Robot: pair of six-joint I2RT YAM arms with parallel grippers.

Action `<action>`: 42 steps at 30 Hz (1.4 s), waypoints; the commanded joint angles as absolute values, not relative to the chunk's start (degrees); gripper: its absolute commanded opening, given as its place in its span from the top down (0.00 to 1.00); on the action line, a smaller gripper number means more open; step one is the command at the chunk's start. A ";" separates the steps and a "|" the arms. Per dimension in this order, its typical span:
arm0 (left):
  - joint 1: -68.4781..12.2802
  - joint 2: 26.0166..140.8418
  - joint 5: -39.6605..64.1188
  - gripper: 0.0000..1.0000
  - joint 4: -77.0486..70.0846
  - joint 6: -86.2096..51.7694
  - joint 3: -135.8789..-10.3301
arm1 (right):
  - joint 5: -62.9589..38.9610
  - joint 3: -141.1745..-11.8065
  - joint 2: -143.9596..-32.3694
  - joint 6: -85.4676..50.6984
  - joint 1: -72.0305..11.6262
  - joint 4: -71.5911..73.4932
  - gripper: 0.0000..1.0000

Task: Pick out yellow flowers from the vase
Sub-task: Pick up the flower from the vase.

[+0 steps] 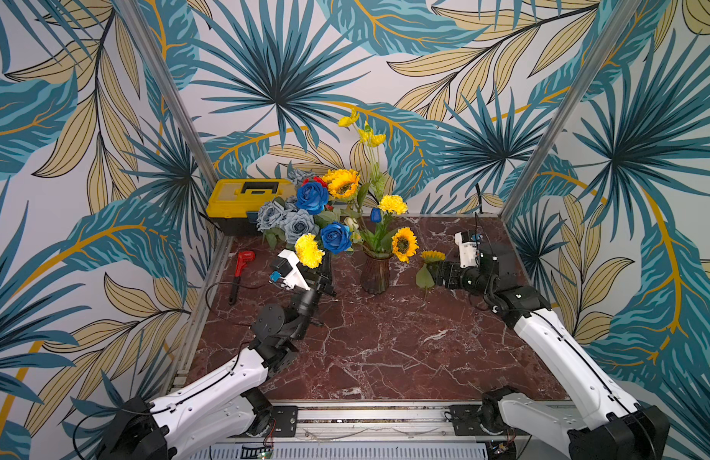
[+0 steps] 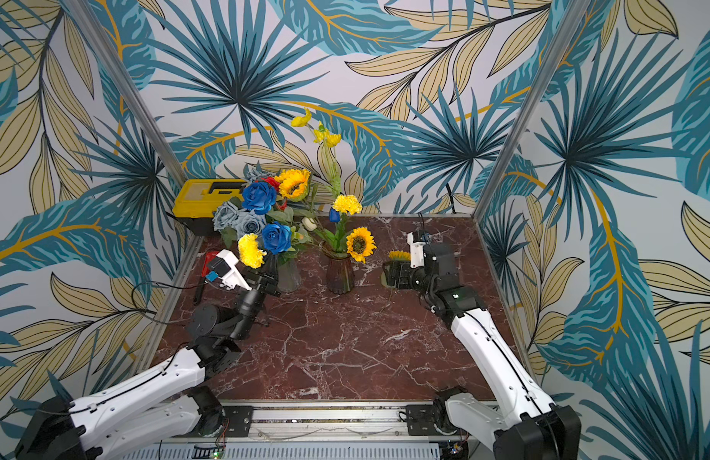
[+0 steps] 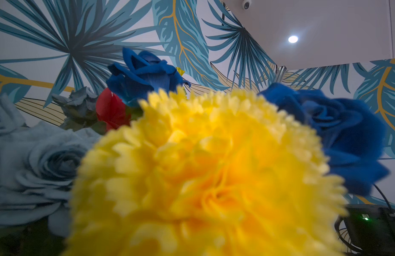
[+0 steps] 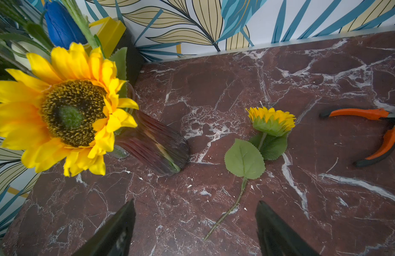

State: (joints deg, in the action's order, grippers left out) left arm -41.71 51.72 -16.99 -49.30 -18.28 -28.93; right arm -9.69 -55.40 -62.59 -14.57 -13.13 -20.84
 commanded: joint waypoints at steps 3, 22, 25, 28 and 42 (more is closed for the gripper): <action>-41.93 41.92 -15.46 0.91 -40.46 -15.02 -28.92 | -10.39 -54.81 -61.27 -14.66 -13.36 -20.40 0.15; -41.92 27.06 7.77 0.94 11.74 -10.33 -50.10 | -16.67 -51.86 -56.92 -11.53 -13.53 -18.96 0.16; -41.94 28.45 18.95 0.93 13.55 -12.26 -53.58 | -20.01 -50.54 -55.61 -10.67 -14.12 -17.93 0.17; -41.94 31.68 30.62 0.93 15.12 -14.51 -59.05 | -21.30 -50.37 -54.78 -9.16 -15.23 -18.35 0.17; -47.64 59.78 35.16 0.96 14.85 -11.11 -74.59 | -42.03 -47.35 -46.32 -7.17 -22.23 -4.92 0.16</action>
